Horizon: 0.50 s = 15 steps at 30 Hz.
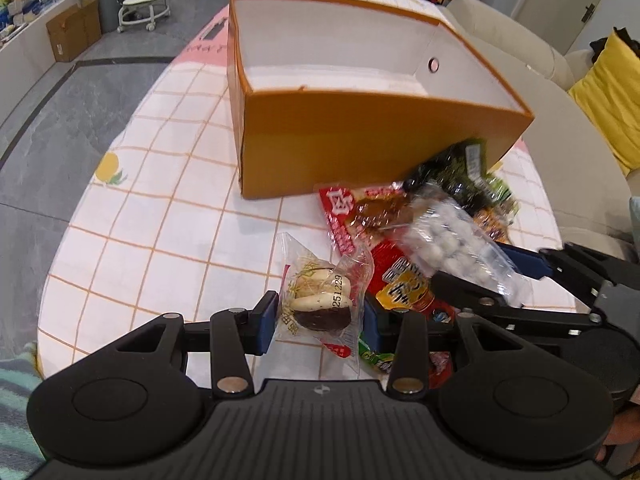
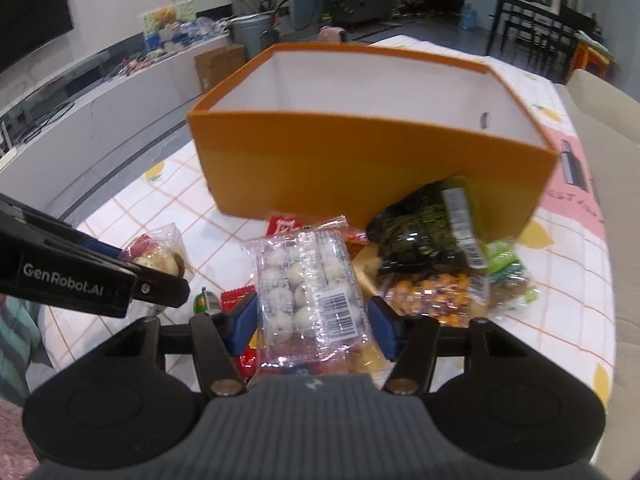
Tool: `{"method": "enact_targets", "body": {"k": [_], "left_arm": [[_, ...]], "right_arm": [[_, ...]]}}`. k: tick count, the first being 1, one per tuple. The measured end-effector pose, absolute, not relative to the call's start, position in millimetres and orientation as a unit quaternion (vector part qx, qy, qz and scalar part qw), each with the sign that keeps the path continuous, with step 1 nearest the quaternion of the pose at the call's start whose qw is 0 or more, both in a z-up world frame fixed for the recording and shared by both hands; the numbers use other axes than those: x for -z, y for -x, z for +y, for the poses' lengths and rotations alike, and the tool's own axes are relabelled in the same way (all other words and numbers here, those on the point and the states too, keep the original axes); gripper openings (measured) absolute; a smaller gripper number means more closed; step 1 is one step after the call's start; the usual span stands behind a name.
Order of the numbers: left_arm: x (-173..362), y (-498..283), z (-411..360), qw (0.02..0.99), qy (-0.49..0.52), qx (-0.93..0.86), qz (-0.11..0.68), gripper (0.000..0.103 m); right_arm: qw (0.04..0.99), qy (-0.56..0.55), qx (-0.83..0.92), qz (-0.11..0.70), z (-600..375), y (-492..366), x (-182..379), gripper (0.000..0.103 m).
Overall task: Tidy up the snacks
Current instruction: 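Grasp the bread roll bag with the left gripper while the right grasps the quail-egg tray, then carry both packets over the box and open both grippers to release them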
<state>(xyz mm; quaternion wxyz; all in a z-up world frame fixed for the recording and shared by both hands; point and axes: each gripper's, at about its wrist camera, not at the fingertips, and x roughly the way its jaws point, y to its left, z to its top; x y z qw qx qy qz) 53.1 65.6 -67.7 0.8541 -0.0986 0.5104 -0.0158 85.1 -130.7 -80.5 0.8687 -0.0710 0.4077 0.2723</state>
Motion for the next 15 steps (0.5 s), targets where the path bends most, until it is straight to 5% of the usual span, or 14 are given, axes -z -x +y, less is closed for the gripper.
{"method": "enact_targets", "body": {"k": [15], "left_arm": [[-6.3,-58.1,30.0,0.899,0.050,0.057,0.431,0.048]], "right_arm": [[0.908,-0.002,-0.201,0.367,-185.1,-65.5,2.3,0.057]]}}
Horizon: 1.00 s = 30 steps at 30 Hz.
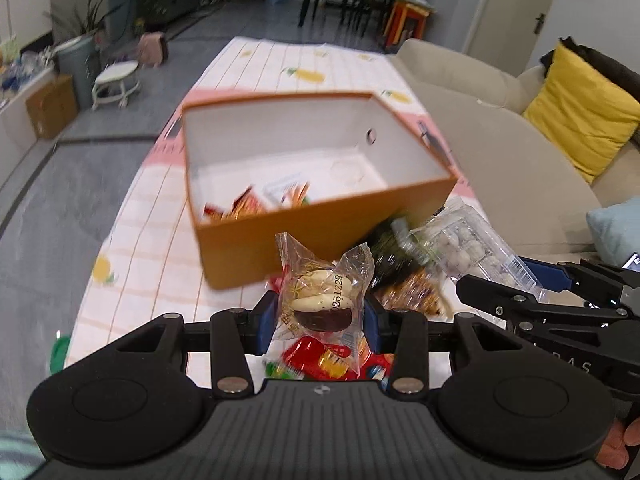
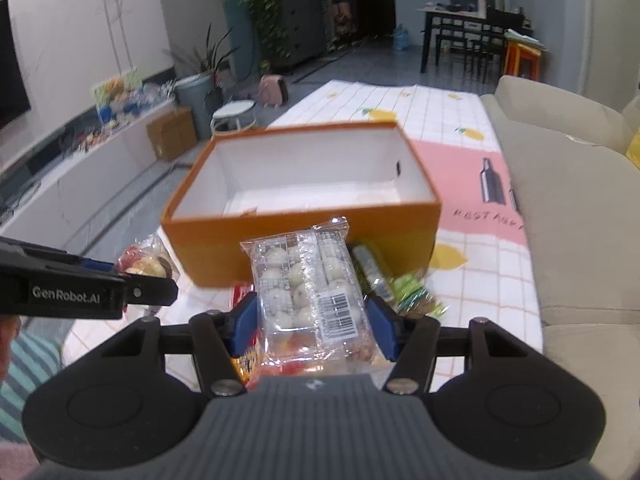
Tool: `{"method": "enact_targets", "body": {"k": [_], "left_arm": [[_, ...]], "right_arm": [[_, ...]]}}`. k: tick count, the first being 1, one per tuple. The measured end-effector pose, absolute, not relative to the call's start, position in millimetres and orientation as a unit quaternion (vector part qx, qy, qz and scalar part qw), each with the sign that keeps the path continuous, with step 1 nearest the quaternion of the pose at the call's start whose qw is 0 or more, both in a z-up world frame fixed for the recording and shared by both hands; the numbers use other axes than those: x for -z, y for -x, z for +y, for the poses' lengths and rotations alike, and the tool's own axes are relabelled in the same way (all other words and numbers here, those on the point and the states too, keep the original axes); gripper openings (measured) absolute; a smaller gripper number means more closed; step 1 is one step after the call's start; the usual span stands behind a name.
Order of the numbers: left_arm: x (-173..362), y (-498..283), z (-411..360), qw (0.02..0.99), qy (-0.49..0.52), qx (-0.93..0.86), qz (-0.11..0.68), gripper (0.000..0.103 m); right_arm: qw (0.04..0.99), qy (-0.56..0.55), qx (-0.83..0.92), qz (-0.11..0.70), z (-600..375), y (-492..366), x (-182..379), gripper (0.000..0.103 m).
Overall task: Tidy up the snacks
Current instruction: 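Carry both packets over the box and open both grippers to release them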
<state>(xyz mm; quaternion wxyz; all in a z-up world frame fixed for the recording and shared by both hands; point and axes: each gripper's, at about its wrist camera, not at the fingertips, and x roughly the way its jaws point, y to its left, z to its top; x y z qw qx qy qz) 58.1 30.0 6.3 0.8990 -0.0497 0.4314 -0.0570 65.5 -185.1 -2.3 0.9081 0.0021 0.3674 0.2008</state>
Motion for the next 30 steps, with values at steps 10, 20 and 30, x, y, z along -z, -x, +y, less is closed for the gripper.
{"method": "enact_targets", "body": {"k": [10,20,30], "left_arm": [[-37.3,-100.2,15.2,0.912,0.020,0.074,0.403,0.048],[-45.6,-158.2,16.7,0.905,-0.002,0.075,0.418,0.048],[-11.5,-219.6,28.0,0.871,-0.017,0.045,0.489,0.048]], "right_arm": [[0.921,-0.024,-0.183,0.343,-190.9,-97.3,-31.0,0.057],[0.924,-0.010,-0.168,0.344,-175.1,-166.8,-41.5,0.057],[0.911,0.055,-0.161,0.376,-143.2,-238.9,-18.9,0.057]]}}
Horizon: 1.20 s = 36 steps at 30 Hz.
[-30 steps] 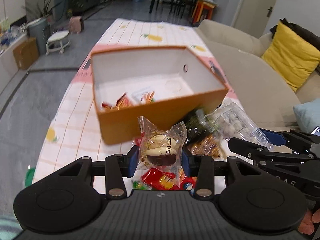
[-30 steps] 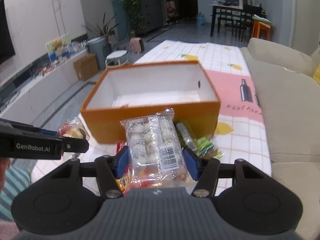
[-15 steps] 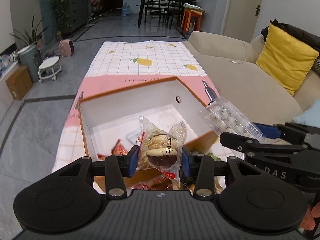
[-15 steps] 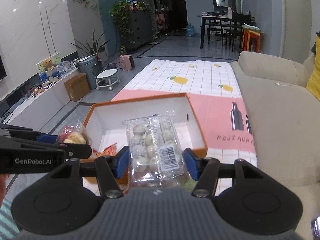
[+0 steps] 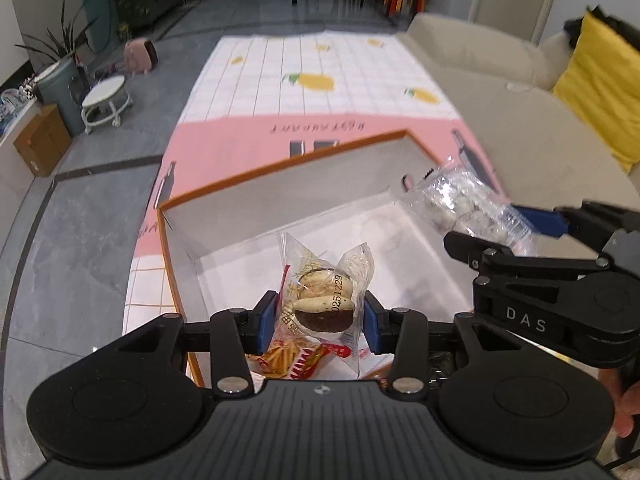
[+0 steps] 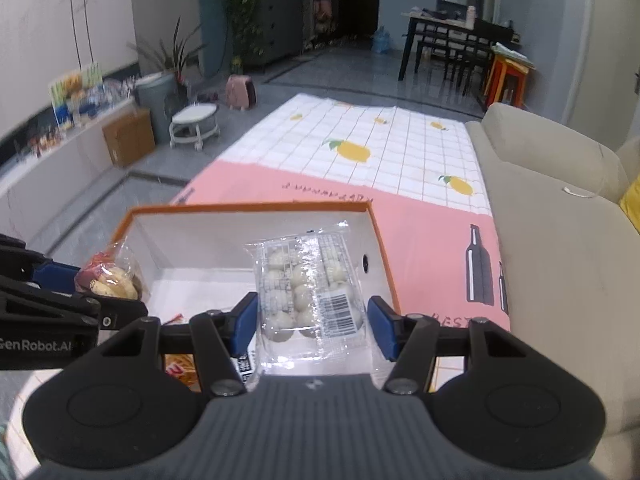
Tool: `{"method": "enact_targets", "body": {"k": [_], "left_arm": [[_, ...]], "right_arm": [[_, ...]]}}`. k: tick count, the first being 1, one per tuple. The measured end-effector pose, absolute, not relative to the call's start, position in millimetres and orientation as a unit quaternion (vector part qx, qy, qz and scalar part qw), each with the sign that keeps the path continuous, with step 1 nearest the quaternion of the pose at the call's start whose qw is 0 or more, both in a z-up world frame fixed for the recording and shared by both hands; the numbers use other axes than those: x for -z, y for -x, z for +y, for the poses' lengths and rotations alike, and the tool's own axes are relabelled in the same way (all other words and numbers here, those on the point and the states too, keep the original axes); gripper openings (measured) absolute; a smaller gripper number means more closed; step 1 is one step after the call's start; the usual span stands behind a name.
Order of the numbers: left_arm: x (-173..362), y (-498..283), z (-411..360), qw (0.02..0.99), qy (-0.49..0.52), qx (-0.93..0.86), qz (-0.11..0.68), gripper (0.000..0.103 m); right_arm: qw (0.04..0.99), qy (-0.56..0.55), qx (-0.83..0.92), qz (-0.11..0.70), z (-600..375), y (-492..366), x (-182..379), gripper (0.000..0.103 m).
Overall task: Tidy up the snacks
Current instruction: 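Carry both packets over the box and open both grippers to release them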
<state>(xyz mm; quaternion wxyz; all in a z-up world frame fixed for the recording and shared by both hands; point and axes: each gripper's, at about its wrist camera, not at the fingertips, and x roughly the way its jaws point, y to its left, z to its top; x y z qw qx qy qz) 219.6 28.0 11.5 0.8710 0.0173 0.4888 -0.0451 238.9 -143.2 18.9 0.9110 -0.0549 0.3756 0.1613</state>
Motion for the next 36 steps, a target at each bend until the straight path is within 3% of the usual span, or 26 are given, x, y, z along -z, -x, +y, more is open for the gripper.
{"method": "enact_targets", "body": {"k": [13,31,36], "left_arm": [[50.3,-256.9,29.0,0.820,-0.035,0.046,0.570,0.048],[73.4,-266.8,24.2,0.796,-0.067,0.049,0.599,0.051],[72.7,-266.2,22.3,0.795,-0.076,0.050,0.600,0.055]], "right_arm": [[0.857,0.106,-0.180,0.472,-118.2,-299.3,41.1,0.057],[0.819,0.122,-0.177,0.533,-101.4,-315.8,84.6,0.059],[0.814,0.120,-0.175,0.541,-102.0,-316.3,86.8,0.060]]}}
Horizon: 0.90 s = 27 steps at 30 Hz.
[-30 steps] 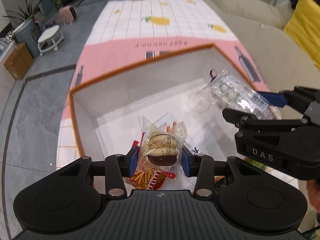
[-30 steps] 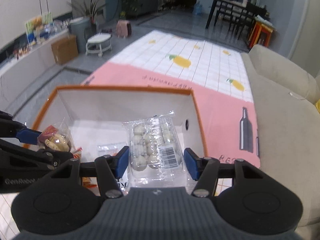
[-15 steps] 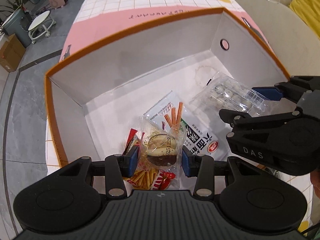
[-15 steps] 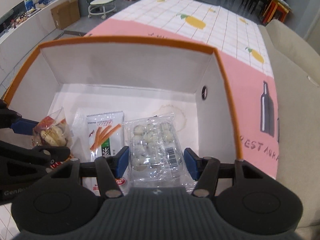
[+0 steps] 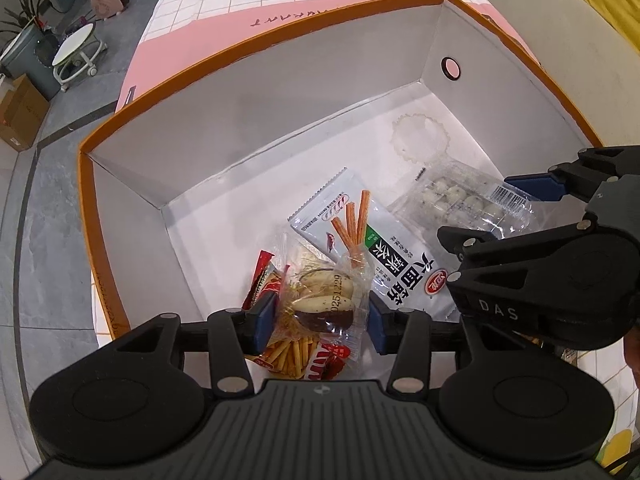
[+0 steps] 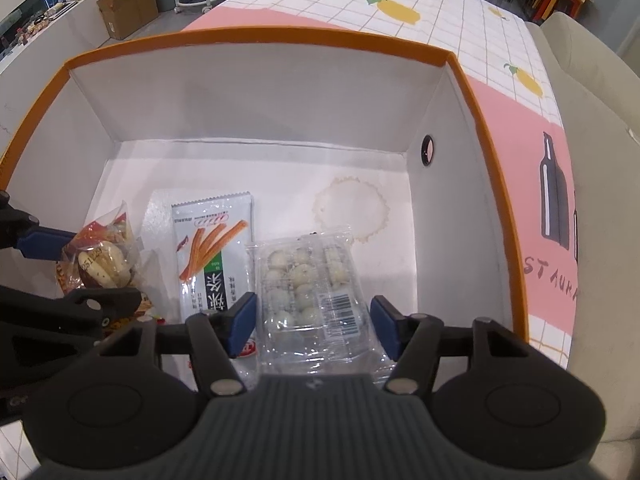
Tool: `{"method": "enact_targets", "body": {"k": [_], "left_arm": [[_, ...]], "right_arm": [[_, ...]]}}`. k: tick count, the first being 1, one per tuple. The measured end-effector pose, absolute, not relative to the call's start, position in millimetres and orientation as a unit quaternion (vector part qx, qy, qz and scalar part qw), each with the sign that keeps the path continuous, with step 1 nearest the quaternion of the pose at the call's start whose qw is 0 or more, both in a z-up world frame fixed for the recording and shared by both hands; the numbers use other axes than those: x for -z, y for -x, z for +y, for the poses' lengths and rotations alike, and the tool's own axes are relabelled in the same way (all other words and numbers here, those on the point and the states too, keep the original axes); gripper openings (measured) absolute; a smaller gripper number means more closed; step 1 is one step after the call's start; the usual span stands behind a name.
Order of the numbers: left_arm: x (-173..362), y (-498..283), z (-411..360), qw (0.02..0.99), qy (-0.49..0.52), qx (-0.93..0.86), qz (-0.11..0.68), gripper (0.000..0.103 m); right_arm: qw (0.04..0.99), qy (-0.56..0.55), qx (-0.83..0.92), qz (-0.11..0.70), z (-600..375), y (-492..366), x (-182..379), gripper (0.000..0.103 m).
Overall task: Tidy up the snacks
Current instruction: 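Carry both packets over the box and open both grippers to release them, then withdraw both tools from the box back toward the remaining snacks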
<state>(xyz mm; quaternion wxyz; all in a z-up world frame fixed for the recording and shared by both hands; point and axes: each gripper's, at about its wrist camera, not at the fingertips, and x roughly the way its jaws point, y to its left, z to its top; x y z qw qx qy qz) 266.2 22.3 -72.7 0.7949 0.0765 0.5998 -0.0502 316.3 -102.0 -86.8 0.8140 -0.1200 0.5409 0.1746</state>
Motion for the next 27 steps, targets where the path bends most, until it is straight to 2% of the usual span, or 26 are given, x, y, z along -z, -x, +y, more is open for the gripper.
{"method": "enact_targets", "body": {"k": [3,5,10,27], "left_arm": [[72.8,-264.9,21.2,0.793,-0.080,0.053,0.602,0.058],[71.6,-263.2,20.8,0.794,-0.083,0.053,0.600,0.063],[59.0,-257.6,19.8,0.803,-0.082,0.053,0.588,0.073],[-3.7,-210.2,10.7,0.866,-0.099,0.042,0.488,0.075]], "right_arm": [[0.814,0.119,-0.173,0.542,-103.1,-316.1,85.2,0.059],[0.815,0.120,-0.172,0.540,-103.3,-315.4,82.1,0.060],[0.822,0.113,-0.172,0.531,-107.4,-312.9,69.0,0.065],[0.878,0.046,-0.162,0.448,-141.3,-260.3,-4.9,0.070]]}}
